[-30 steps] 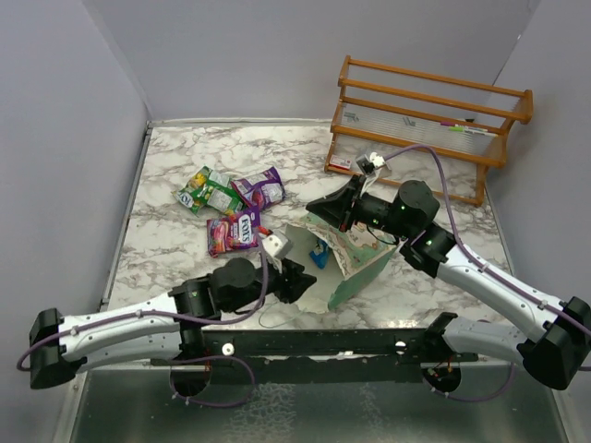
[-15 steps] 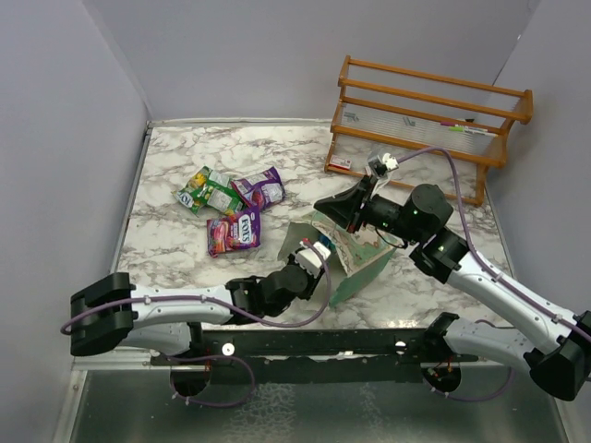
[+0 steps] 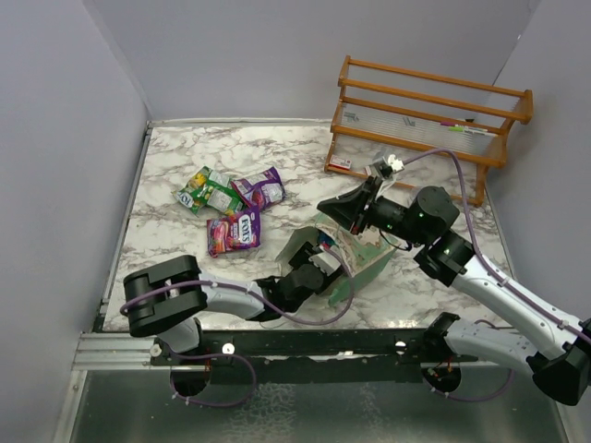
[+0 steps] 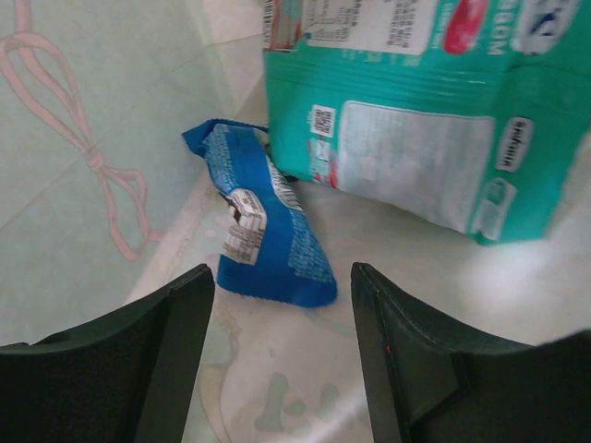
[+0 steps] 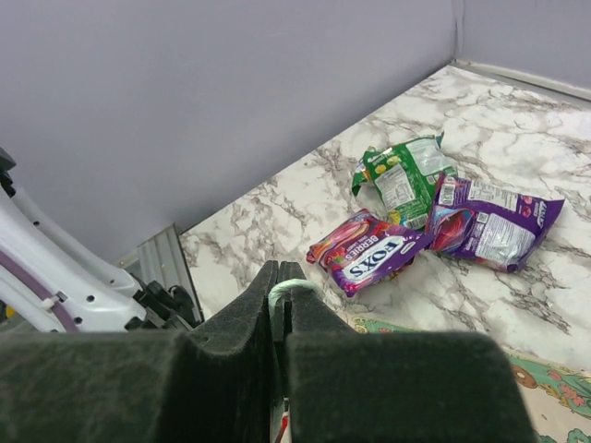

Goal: Take the snacks out of the paper bag
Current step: Take out the snack from the paper bag.

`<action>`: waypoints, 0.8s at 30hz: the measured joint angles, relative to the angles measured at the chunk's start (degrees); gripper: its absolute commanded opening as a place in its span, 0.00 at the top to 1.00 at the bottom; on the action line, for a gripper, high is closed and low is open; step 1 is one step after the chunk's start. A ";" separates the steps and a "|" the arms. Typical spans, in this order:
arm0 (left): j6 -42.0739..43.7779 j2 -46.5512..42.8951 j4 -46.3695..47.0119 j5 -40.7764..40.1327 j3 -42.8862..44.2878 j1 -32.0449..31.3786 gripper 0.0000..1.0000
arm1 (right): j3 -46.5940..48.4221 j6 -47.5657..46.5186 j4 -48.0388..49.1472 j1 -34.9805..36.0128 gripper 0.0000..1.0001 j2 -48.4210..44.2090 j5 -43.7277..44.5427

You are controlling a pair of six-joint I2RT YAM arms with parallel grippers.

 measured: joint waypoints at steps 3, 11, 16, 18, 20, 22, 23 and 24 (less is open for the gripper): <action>2.10 3.50 1.31 -1.79 1.44 1.09 0.31 | 0.00 -0.02 -0.55 0.00 0.98 -0.22 0.04; 6.19 12.15 4.37 -5.53 6.32 2.40 0.47 | 0.00 -0.42 -1.70 0.00 0.98 -1.01 0.35; 7.45 13.75 4.44 -5.49 7.45 3.28 0.73 | 0.00 -0.94 -1.97 0.00 0.98 -1.44 0.70; 7.56 13.77 4.39 -5.33 7.65 3.76 0.84 | 0.04 -1.22 -2.43 0.00 0.98 -1.60 1.03; 7.67 13.77 4.07 -5.09 8.11 4.04 0.89 | 0.07 -1.44 -2.99 0.00 0.98 -1.86 1.46; 7.67 13.73 3.26 -4.81 8.81 4.09 0.93 | 0.07 -1.53 -3.43 0.00 0.98 -2.36 1.92; 7.54 13.53 2.29 -4.61 9.14 4.11 0.94 | 0.07 -1.64 -3.56 0.00 0.98 -2.82 2.21; 7.43 13.22 1.62 -4.39 9.29 4.09 0.95 | 0.02 -1.84 -3.63 0.00 0.98 -3.45 2.69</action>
